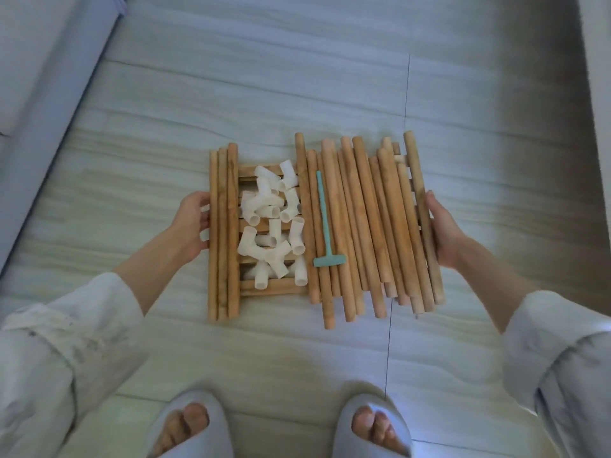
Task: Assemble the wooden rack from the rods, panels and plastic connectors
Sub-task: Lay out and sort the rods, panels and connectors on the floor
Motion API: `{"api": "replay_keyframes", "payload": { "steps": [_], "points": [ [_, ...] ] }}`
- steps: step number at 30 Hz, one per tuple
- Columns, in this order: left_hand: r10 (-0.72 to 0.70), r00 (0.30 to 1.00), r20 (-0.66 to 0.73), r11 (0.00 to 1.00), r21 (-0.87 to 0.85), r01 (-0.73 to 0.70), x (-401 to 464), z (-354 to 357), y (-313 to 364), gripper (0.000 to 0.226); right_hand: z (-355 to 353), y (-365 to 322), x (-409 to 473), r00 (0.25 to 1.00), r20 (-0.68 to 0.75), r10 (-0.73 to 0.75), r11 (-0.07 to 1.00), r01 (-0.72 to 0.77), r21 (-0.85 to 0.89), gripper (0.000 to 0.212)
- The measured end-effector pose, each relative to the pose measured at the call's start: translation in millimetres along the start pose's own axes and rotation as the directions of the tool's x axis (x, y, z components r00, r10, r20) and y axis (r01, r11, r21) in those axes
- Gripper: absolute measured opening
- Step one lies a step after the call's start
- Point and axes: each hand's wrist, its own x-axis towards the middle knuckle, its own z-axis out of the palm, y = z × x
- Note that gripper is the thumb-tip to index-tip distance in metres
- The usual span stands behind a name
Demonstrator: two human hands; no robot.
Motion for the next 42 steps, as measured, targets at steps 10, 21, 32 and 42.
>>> {"api": "replay_keyframes", "payload": {
  "steps": [10, 21, 32, 42],
  "points": [
    [0.21, 0.958, 0.193, 0.815, 0.507, -0.281, -22, -8, -39, 0.048, 39, 32, -20, 0.775, -0.328, -0.54, 0.721, 0.224, -0.656, 0.046],
    [0.273, 0.911, 0.309, 0.522, 0.748, -0.41, -91, -17, -73, 0.063, 57, 76, -96, 0.79, -0.061, -0.61, 0.417, 0.255, -0.872, 0.049],
    [0.362, 0.816, 0.451, 0.077, 0.858, -0.508, -76, -6, -71, 0.073, 118, 44, -101, 0.75, 0.451, -0.484, -0.207, 0.403, -0.892, 0.059],
    [0.236, 0.808, 0.541, -0.075, 0.839, -0.54, -35, 21, -54, 0.068, 146, 39, -45, 0.752, 0.504, -0.425, -0.437, 0.317, -0.841, 0.082]
  ]
}}
